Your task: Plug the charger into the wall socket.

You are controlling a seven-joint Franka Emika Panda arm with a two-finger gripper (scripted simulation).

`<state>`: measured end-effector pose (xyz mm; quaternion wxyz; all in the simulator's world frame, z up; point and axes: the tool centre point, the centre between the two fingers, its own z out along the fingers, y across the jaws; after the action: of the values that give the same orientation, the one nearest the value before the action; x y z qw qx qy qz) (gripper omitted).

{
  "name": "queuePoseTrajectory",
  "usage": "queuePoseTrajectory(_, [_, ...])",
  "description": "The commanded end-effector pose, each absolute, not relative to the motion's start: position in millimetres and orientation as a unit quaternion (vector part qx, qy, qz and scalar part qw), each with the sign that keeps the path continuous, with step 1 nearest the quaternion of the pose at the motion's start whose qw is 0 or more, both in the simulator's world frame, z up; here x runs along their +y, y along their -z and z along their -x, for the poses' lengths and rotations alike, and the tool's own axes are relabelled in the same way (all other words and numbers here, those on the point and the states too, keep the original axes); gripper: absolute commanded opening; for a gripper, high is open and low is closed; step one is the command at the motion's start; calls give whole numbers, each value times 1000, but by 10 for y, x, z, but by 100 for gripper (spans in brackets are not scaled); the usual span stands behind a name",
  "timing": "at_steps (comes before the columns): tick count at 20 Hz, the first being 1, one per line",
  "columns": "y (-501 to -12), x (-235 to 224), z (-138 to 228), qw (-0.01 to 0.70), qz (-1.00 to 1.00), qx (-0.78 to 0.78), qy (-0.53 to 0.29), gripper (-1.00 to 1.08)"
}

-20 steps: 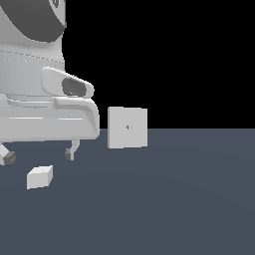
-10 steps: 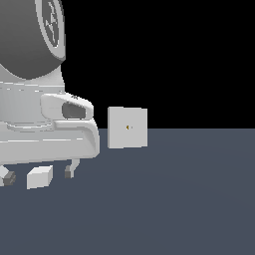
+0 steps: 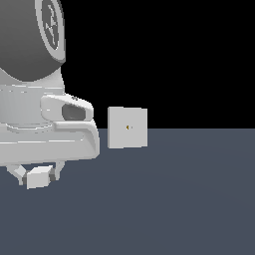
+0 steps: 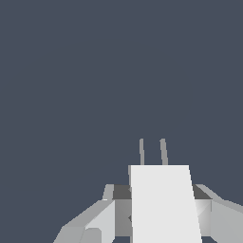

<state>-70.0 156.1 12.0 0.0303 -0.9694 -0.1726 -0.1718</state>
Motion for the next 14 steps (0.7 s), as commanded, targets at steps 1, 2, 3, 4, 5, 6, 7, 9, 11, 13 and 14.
queuePoseTrajectory(1, [-117, 1559, 699, 30, 969, -172, 172, -100])
queuePoseTrajectory(2, [-119, 1563, 700, 30, 969, -173, 172, -100])
queuePoseTrajectory(3, [-120, 1561, 700, 30, 969, -173, 172, -100])
queuePoseTrajectory(4, [-123, 1555, 699, 30, 969, -173, 172, -100])
queuePoseTrajectory(5, [-128, 1545, 699, 30, 969, -173, 172, -100])
queuePoseTrajectory(6, [-134, 1531, 697, 30, 969, -173, 172, -100])
queuePoseTrajectory(7, [-143, 1513, 696, 30, 969, -173, 172, -100])
queuePoseTrajectory(9, [-165, 1466, 691, 30, 969, -173, 172, -100])
queuePoseTrajectory(11, [-197, 1400, 685, 30, 969, -172, 172, -100])
queuePoseTrajectory(13, [-233, 1324, 678, 30, 969, -172, 172, -100])
queuePoseTrajectory(14, [-254, 1281, 674, 30, 969, -172, 172, -100])
